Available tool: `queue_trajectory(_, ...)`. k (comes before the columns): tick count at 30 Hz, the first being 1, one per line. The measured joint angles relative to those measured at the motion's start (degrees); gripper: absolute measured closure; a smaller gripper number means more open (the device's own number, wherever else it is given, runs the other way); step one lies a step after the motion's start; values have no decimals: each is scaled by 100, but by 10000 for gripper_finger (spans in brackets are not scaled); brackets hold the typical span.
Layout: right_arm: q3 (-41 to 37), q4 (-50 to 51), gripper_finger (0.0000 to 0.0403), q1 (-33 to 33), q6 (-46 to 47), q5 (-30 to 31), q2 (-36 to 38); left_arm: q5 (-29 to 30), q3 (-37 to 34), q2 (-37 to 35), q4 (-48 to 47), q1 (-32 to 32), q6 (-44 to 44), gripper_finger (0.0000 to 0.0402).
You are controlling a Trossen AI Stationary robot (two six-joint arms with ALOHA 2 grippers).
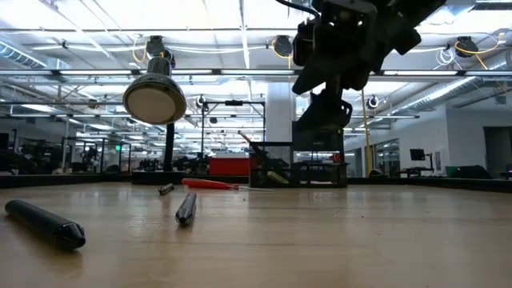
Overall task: Pick and place office supplies into organizer
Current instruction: Put the orange pencil into the black desk organizer
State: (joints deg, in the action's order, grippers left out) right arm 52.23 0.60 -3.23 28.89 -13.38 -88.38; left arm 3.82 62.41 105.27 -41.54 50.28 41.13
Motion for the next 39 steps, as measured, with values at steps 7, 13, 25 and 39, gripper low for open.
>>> queue_trajectory(7,0,0,78,-70,5,17,0,-125,-11,4,149,-124,-206,256)
queue_trajectory(13,0,1,78,-70,22,26,0,-227,-26,11,401,-194,-398,323)
queue_trajectory(25,0,2,78,-70,-90,28,0,23,-17,20,562,-404,136,382)
queue_trajectory(39,0,96,78,-63,-219,28,0,111,-31,-42,532,-921,427,390)
